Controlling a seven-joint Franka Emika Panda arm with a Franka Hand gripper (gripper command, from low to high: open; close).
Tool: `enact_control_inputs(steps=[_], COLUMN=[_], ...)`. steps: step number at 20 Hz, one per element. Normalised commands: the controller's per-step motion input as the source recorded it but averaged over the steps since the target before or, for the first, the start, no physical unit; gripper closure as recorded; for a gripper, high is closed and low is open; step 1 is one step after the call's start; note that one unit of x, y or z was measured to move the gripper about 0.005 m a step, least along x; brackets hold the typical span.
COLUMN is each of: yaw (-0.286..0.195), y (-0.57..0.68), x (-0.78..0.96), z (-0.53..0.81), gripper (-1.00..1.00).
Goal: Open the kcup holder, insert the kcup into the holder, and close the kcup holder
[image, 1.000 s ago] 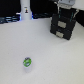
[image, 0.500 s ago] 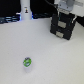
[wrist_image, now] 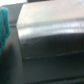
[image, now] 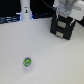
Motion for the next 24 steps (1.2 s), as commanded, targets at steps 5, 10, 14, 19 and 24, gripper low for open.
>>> enact_control_inputs(steps=[5, 10, 14, 19, 24], yaw=[-0.005, -0.010, -0.006, -0.004, -0.002], y=[0.02, -0.01, -0.01, -0.03, -0.15], x=[-0.07, 0.00, 0.01, 0.06, 0.33], z=[-0.03, 0.00, 0.00, 0.01, 0.20], gripper=[1.00, 1.00, 1.00, 1.00, 1.00])
